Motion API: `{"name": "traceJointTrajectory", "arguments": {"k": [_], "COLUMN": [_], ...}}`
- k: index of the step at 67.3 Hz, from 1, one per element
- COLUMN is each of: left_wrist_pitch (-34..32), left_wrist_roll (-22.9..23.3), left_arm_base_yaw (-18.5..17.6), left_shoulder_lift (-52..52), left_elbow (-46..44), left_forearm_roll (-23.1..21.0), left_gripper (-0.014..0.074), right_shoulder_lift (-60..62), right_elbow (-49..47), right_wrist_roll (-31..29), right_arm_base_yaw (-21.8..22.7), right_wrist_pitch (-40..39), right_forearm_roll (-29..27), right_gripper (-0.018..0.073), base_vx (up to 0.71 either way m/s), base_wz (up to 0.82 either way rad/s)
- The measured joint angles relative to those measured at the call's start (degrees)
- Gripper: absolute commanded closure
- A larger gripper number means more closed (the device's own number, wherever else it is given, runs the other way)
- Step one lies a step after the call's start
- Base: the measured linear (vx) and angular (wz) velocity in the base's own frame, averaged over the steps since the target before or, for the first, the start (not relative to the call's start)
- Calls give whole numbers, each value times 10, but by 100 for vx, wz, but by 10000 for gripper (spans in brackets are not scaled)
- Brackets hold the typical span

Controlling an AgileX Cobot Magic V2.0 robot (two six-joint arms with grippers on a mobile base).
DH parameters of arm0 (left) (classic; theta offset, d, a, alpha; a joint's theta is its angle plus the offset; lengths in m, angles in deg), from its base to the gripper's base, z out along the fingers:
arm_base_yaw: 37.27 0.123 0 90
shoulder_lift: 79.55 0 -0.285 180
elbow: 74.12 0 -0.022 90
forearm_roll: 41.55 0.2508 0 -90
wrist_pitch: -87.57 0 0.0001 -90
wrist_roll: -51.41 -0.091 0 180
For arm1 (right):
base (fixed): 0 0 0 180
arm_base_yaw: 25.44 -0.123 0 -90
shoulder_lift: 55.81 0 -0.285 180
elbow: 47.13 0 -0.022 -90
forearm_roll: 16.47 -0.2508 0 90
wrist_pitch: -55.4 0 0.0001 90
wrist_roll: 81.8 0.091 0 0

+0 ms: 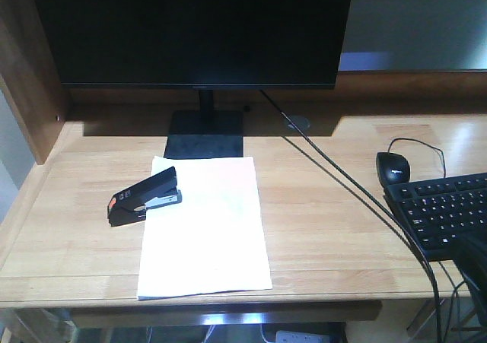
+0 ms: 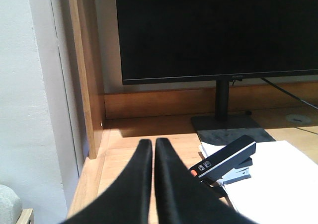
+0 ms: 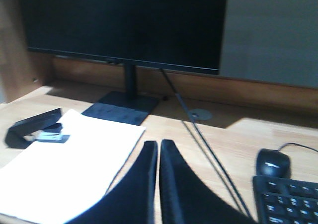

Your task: Grab stapler and paper to desk for stapling

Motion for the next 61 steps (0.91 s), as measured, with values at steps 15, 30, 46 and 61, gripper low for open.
{"name": "traceJointTrajectory", "arguments": {"k": [15,30,46,61], "left_wrist_pitch": [0,0,0,1], "left_wrist_roll": [0,0,0,0], "left_arm_base_yaw": [0,0,0,0], "left_shoulder_lift": [0,0,0,0], "left_elbow": [0,0,0,0], "left_forearm_roll": [0,0,0,0], "left_gripper": [603,603,603,603], "right_shoulder_lift": [0,7,7,41], "right_elbow": [0,0,0,0], "right_wrist_roll": [0,-108,-460,-798], "right_arm_base_yaw": [-12,-12,-12,40], "right_wrist_pitch": [-1,46,159,200], "right_forearm_roll": [0,-56,-384,-679], "right_gripper": [568,568,568,568], "base_vx": [0,0,0,0], "base_wz": [0,0,0,0]}}
